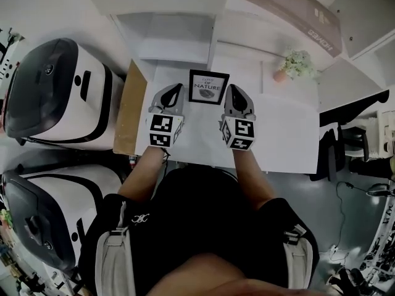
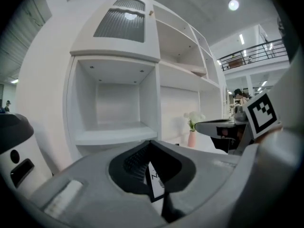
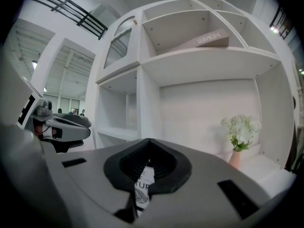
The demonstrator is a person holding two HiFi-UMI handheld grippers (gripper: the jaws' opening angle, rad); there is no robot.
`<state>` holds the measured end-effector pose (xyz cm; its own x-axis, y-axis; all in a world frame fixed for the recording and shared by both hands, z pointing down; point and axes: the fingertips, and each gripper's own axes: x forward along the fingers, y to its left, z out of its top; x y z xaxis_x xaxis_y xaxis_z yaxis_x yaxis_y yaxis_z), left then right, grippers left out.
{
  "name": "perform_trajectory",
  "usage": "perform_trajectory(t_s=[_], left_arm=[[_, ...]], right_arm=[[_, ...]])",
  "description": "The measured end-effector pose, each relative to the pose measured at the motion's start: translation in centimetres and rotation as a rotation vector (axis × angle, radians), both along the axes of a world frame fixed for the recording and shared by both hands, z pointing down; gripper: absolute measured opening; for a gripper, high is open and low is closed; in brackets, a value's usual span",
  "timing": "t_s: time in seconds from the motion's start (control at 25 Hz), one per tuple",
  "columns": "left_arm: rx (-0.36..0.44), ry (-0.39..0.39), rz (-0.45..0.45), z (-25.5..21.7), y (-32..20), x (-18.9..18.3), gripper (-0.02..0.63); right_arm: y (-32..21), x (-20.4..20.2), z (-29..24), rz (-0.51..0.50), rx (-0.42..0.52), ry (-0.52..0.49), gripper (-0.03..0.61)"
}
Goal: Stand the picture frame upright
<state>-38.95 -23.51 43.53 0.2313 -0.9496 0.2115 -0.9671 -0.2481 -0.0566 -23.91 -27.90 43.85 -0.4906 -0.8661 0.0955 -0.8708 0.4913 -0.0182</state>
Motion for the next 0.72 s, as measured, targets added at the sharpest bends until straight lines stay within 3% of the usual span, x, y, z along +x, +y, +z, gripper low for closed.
perform_trajectory(t_s=[0.4,0.72], left_arm=[[0.086,0.012,-0.018,-5.3,1.9,0.7,0.017],[0.114,0.007,-0.01,-6.5,2.2,0.6,0.017]], right_arm=[[1.3,-0.1,-5.5,-0.018,0.107,-0.035,0.002],[1.6,-0.4,-5.7,-0.021,0.115,-0.043,0.002]])
